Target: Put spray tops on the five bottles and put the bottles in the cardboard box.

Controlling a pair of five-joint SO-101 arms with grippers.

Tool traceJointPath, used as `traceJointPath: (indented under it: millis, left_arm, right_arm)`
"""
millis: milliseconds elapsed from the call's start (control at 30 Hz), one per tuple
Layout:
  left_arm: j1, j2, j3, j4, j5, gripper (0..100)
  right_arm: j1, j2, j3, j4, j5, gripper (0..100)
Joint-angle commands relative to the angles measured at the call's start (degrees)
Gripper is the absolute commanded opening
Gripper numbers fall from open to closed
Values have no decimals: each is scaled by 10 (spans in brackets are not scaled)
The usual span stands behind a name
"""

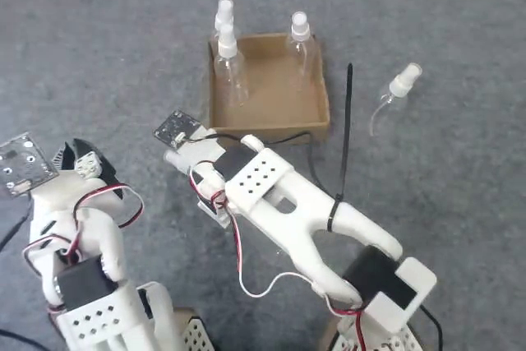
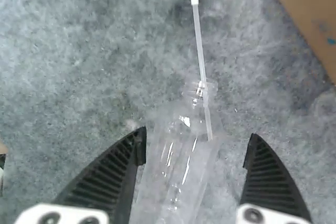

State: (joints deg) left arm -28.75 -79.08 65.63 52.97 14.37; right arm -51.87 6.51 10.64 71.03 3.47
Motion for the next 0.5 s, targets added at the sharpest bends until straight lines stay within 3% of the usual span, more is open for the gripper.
traceJointPath:
  millis: [0, 467]
  left_arm:
    - [-4, -9, -5, -14, 5, 42]
    - [-4, -9, 3, -17, 5, 43]
  right_arm:
    - [-3, 3, -36, 7, -5, 254]
    - [-3, 65, -52, 9, -2, 218]
